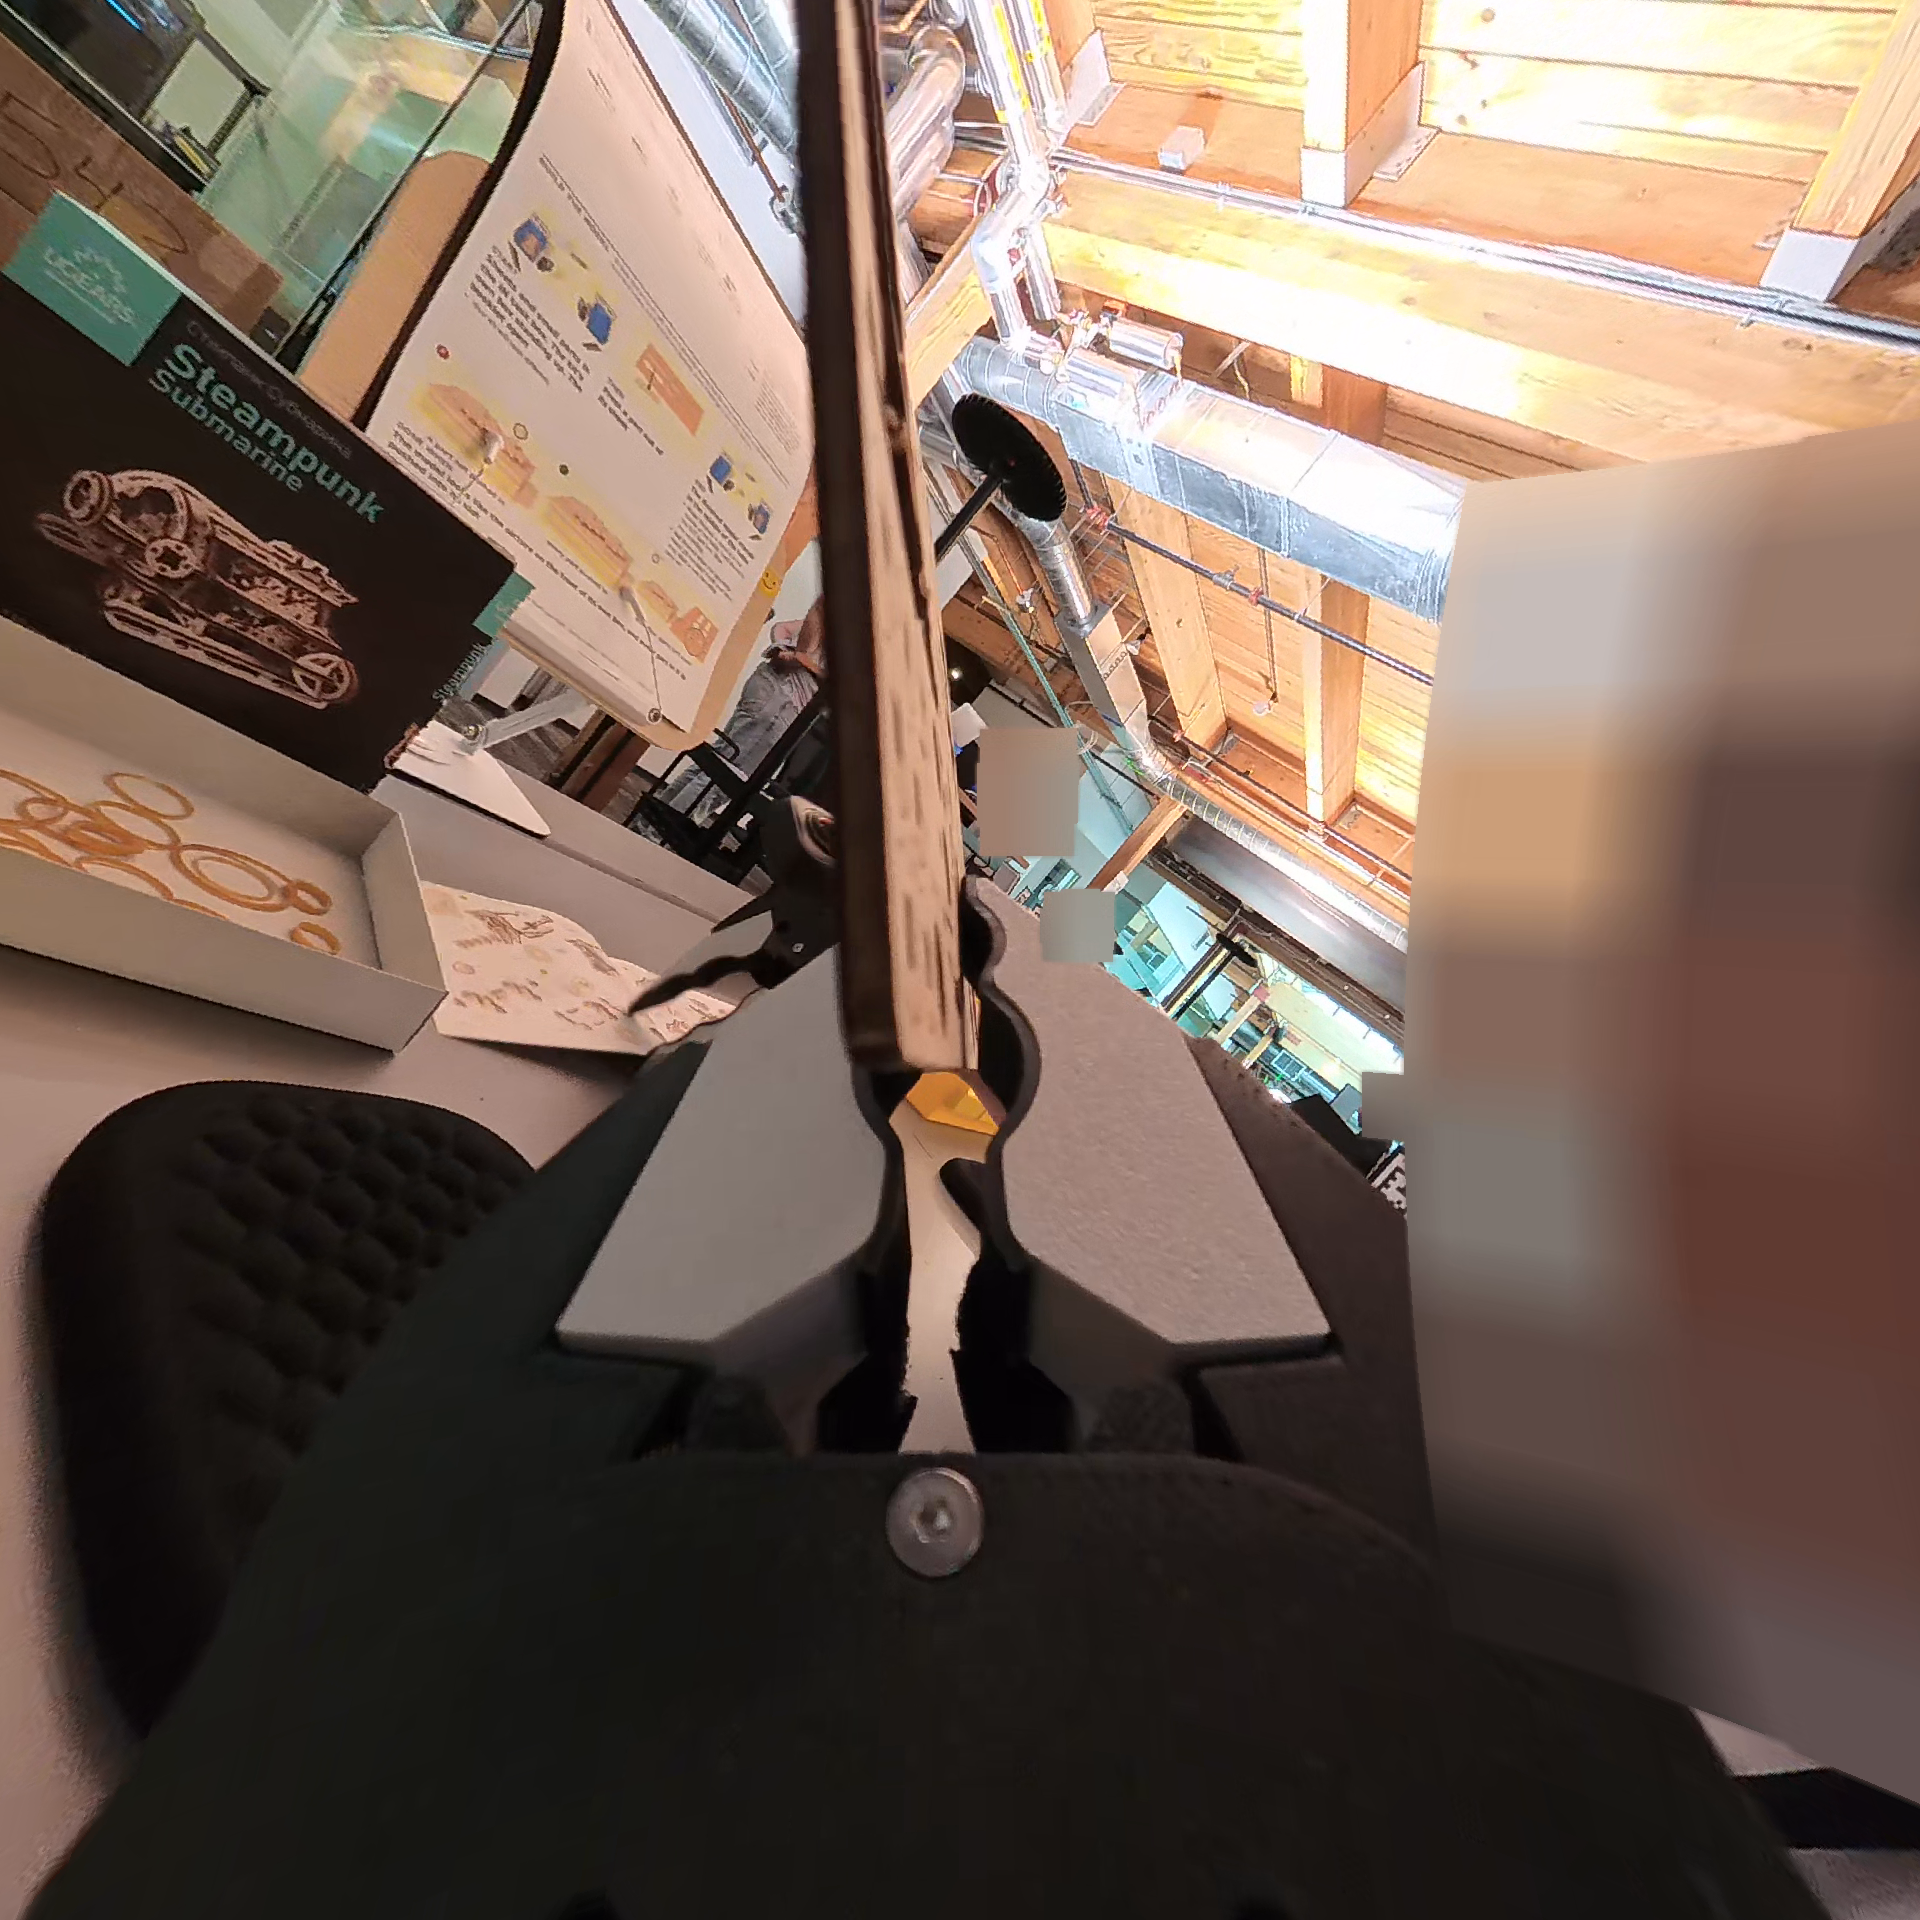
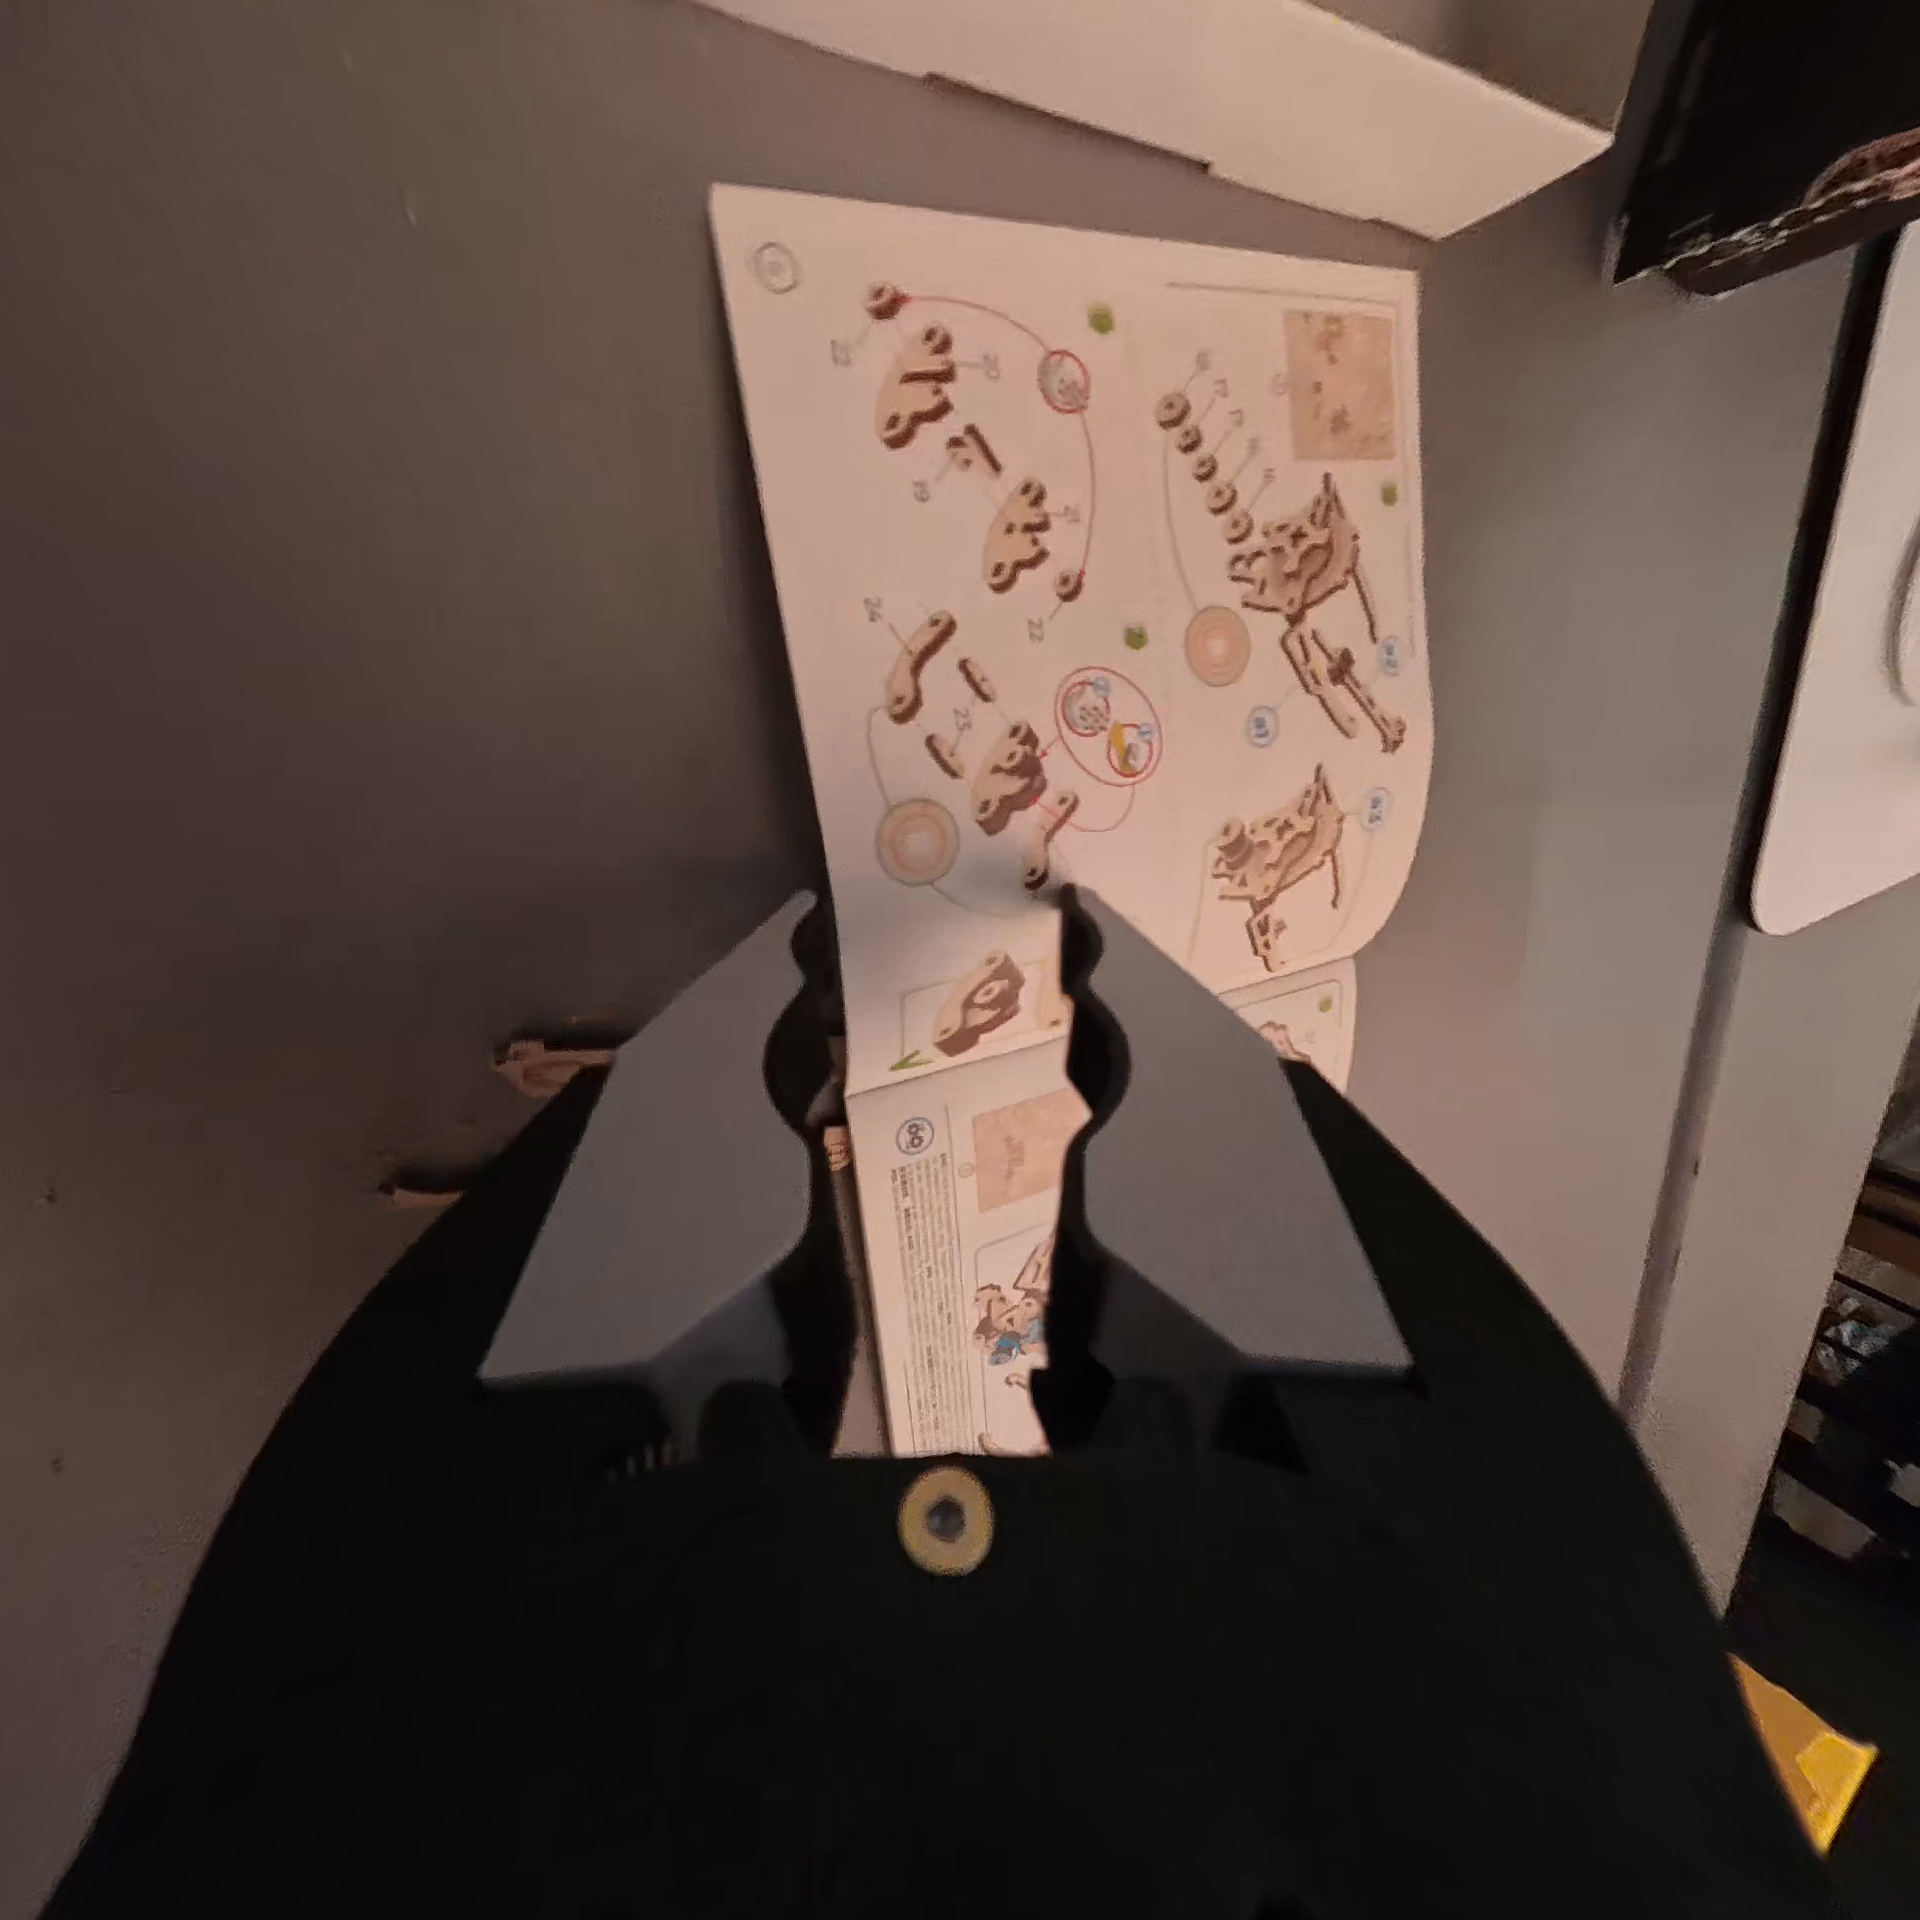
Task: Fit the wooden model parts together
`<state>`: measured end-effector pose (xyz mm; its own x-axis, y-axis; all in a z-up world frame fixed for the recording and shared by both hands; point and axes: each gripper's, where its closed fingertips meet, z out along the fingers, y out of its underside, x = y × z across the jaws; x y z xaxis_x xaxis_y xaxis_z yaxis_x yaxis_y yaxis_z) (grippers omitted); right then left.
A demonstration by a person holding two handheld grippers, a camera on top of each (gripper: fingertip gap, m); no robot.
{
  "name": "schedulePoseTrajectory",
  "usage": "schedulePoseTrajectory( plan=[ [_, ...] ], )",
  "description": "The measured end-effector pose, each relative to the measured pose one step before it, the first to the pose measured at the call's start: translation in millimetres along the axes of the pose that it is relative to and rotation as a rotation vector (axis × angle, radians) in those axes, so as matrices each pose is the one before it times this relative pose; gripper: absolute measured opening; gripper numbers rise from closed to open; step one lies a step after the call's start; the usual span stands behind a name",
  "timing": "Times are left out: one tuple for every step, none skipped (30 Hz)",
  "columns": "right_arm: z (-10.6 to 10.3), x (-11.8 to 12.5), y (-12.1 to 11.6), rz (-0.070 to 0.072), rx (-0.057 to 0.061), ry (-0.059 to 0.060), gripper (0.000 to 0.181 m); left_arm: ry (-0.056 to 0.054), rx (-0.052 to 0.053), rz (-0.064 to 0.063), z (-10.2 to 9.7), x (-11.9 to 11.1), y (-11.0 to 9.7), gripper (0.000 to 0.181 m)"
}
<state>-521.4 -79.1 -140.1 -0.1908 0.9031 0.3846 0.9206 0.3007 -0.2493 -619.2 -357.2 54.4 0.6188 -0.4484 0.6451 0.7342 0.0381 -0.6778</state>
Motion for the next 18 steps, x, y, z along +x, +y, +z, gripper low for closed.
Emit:
schedulePoseTrajectory(
  plan=[
    [0.76, -1.55, 0.6, -0.0065, -0.0121, -0.0083, 0.029, -0.0022, -0.0024, 0.003, 0.24, 0.31, 0.3, 0.001],
    [0.05, 0.56, 0.72, -0.0101, -0.0087, 0.0049, 0.022, -0.0011, -0.0023, 0.0028, 0.28, 0.53, 0.22, 0.001],
    [-1.64, 4.79, -0.68, -0.0088, 0.0053, 0.03, 0.017, 0.0, -0.0014, 0.0021, 0.19, 0.65, 0.08, 0.001],
    [-3.54, 5.29, -1.56, -0.0075, 0.0184, 0.0296, 0.013, -0.0008, -0.0006, 0.0016, -0.08, 0.35, -0.12, 0.001],
    [-5.05, 4.9, -0.74, -0.0007, 0.0155, 0.0142, 0.011, -0.0012, 0.0006, 0.0012, -0.03, 0.03, -0.44, 0.001],
    [-6.35, 6.78, 0.61, 0.0112, 0.0084, 0.0111, 0.009, -0.0009, 0.0017, -0.0002, -0.04, -0.26, -0.75, 0.001],
    [-7.59, 9.89, 1.5, 0.017, 0.0065, 0.0152, 0.006, -0.0006, 0.0023, -0.0012, 0.03, -0.31, -0.83, 0.0],
    [-8.21, 12.38, 1.99, 0.0196, 0.0081, 0.0172, 0.004, -0.0005, 0.0014, -0.0013, 0.32, -0.47, -0.68, 0.0],
    [-8.64, 13.53, 2.33, 0.0274, 0.0104, 0.0121, 0.002, 0.0001, -0.0005, -0.0005, 0.53, -0.21, -0.33, 0.0],
    [-8.51, 13.54, 2.03, 0.0349, 0.0142, 0.0037, 0.0, 0.0006, -0.0015, 0.0006, 0.66, -0.01, -0.04, 0.0],
    [-8.0, 13.43, 1.35, 0.0399, 0.0176, -0.0004, 0.0, 0.0008, -0.001, 0.0013, 0.68, 0.19, 0.25, 0.0],
    [-7.17, 13.06, 1.03, 0.0403, 0.0166, -0.0024, 0.0, 0.0002, -0.0003, 0.0009, 0.63, 0.19, 0.29, 0.001],
    [-6.23, 12.79, 1.26, 0.035, 0.01, 0.0003, 0.0, 0.0001, -0.0004, -0.0006, 0.69, 0.16, 0.37, 0.001],
    [-5.46, 13.84, 1.44, 0.0258, 0.0053, 0.0141, 0.0, 0.0011, -0.001, -0.0013, 0.72, 0.31, 0.6, 0.001],
    [-4.65, 13.1, 1.44, 0.0135, 0.0028, 0.0194, 0.0, 0.0003, -0.002, -0.0013, 0.62, 0.13, 0.8, 0.001],
    [-3.84, 11.41, 1.59, 0.0082, -0.0008, 0.0175, 0.0, -0.001, -0.0024, -0.0007, 0.65, -0.19, 0.8, 0.001],
    [-3.12, 10.71, 1.81, 0.0022, -0.0049, 0.0213, 0.0, -0.0014, -0.0024, -0.0006, 0.65, -0.26, 0.8, 0.001],
    [-2.56, 9.09, 1.95, -0.005, -0.0058, 0.0203, 0.0, -0.0022, -0.002, -0.0009, 0.57, -0.36, 0.51, 0.001]
  ],
)
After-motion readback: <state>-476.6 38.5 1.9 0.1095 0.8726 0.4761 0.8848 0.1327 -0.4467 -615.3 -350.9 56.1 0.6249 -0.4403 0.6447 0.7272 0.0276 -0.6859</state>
